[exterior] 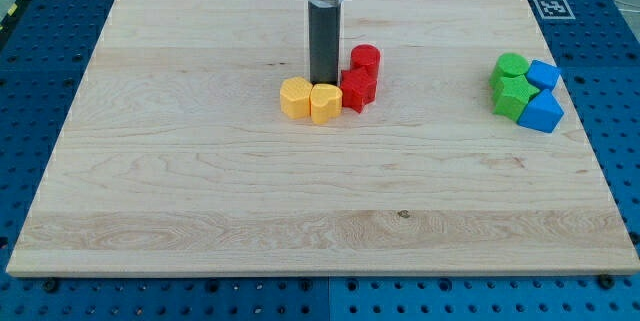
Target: Place the red circle to the top of the red star
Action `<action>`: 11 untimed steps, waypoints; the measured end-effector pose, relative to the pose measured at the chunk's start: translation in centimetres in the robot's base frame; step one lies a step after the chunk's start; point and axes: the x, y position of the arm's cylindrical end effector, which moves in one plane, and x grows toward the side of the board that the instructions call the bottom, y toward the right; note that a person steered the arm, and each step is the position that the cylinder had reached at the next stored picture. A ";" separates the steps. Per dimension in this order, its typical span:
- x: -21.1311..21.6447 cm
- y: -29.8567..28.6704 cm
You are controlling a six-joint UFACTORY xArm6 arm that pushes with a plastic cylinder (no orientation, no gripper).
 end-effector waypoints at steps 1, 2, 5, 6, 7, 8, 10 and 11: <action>1.7 2.2; 3.0 5.6; -2.1 0.3; -3.2 0.3; -3.2 0.8; -3.2 1.2; -3.2 3.7; -3.2 3.9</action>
